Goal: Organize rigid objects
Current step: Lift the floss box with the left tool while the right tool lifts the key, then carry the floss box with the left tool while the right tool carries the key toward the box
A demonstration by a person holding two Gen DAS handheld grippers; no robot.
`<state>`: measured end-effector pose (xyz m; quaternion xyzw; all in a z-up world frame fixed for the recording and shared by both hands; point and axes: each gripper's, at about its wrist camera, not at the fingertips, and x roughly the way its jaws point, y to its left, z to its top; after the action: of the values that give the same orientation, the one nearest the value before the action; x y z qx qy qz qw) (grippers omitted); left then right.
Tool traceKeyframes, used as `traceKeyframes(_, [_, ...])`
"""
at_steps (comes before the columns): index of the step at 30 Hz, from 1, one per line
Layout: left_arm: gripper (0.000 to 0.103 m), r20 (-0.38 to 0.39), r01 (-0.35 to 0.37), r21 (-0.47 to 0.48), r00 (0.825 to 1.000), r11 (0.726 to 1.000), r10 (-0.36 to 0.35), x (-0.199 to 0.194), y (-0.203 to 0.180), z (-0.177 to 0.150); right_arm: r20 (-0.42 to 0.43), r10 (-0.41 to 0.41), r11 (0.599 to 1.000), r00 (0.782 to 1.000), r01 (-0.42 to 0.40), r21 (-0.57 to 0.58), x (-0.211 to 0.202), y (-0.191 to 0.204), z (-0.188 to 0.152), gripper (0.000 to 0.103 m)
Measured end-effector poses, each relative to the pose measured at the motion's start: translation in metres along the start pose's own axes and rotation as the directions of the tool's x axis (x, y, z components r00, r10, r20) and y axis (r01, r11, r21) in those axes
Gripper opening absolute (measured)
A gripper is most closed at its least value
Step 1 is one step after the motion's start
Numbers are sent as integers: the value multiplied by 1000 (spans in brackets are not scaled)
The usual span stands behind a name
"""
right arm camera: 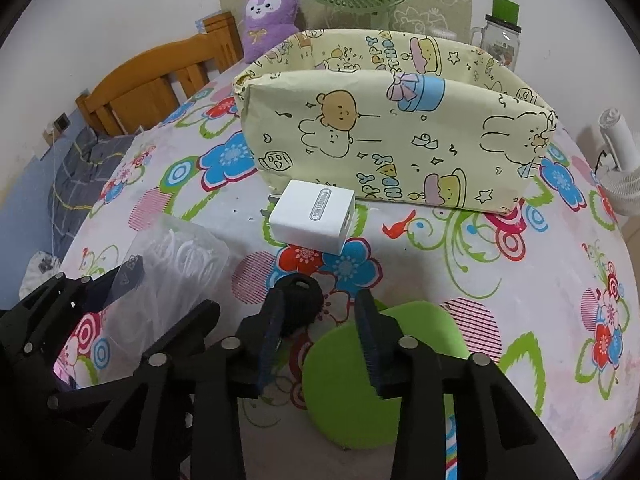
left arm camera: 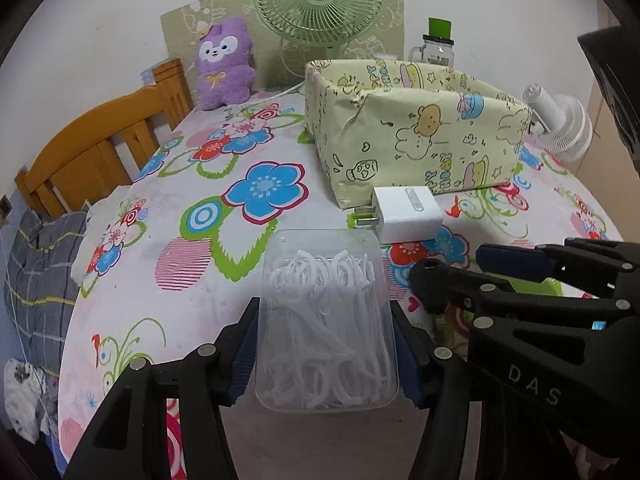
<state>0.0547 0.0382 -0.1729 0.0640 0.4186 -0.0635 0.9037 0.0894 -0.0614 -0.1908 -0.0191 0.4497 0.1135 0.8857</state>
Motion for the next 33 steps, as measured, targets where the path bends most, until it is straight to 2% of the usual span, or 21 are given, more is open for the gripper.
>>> traceKeyframes(8, [61, -17, 7, 46, 1000, 999, -6, 10, 12, -3, -20, -40, 999, 999, 39, -16, 16, 14, 3, 44])
traceKeyframes(14, [61, -18, 24, 63, 1000, 998, -23, 14, 18, -6, -17, -106, 993, 994, 105, -49, 21, 25, 5, 46])
traceKeyframes(16, [61, -12, 24, 73, 1000, 997, -23, 14, 18, -6, -13, -109, 993, 994, 109, -51, 20, 25, 4, 44])
traceKeyframes(19, [61, -2, 11, 82, 1000, 997, -11, 13, 17, -7, -7, -106, 993, 994, 106, -59, 20, 29, 3, 35])
traceKeyframes(26, [61, -11, 27, 54, 1000, 998, -27, 11, 17, -5, -4, -114, 992, 993, 114, -46, 18, 28, 3, 35])
traceKeyframes(33, [61, 18, 47, 42, 999, 998, -48, -2, 6, 4, 31, -131, 991, 991, 132, -22, -1, 16, 5, 35])
